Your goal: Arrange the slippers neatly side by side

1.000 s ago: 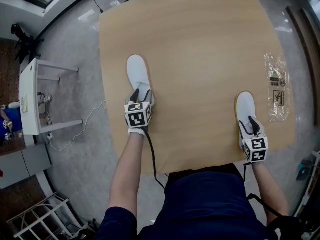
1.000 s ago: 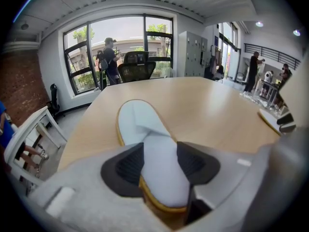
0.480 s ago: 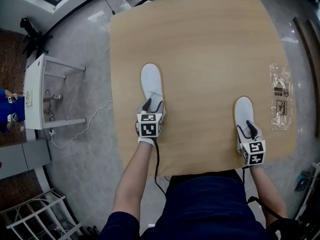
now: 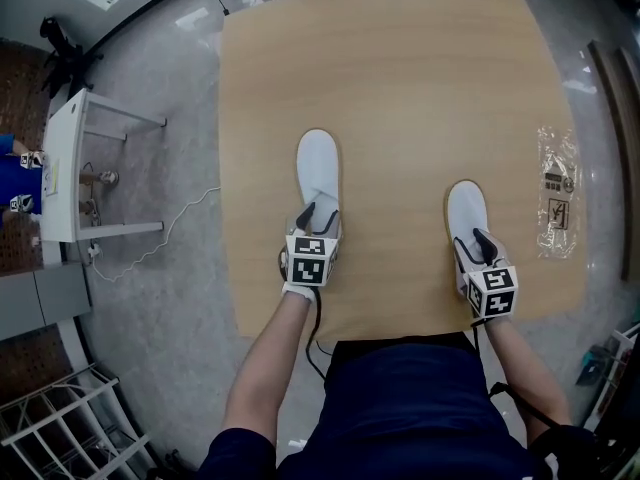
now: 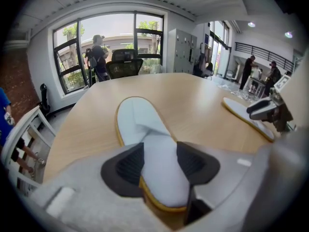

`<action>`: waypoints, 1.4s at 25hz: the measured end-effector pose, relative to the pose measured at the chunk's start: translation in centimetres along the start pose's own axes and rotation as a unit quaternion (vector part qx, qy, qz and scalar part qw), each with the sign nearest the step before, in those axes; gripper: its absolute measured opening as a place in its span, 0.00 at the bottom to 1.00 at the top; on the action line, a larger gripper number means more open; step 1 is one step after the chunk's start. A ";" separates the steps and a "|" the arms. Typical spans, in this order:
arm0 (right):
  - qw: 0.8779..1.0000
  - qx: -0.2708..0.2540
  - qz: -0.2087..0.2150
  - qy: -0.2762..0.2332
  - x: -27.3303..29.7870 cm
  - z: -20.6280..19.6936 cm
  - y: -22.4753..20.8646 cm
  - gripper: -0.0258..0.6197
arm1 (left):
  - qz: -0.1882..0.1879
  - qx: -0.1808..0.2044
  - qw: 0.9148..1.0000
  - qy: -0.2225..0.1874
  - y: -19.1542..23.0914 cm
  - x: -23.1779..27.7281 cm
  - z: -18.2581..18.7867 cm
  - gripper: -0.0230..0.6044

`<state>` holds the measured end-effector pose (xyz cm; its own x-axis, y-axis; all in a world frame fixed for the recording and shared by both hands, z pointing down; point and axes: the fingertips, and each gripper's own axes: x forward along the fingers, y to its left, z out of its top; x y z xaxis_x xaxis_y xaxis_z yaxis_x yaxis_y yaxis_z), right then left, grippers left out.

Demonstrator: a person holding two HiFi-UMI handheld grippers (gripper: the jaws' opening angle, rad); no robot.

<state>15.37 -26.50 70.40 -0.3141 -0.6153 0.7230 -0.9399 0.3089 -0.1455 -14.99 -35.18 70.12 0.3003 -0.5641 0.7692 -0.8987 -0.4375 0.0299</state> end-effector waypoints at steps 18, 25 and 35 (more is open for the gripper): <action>1.000 0.016 0.019 -0.004 2.2 2.6 2.9 0.36 | -0.037 0.014 0.999 0.009 -6.3 -1.3 -2.3 0.38; 0.999 0.038 0.016 -0.008 3.1 3.0 3.5 0.36 | -0.057 0.006 0.998 0.015 -9.6 -1.6 -2.9 0.38; 0.997 0.066 0.032 -0.009 4.5 4.6 5.6 0.36 | -0.065 -0.009 0.998 0.003 -11.7 -2.0 -3.2 0.38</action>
<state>8.10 -30.89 69.75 -0.3753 -0.6108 0.6972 -0.9269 0.2506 -0.2795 -6.07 -26.65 70.27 0.4130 -0.4992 0.7617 -0.8576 -0.4946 0.1409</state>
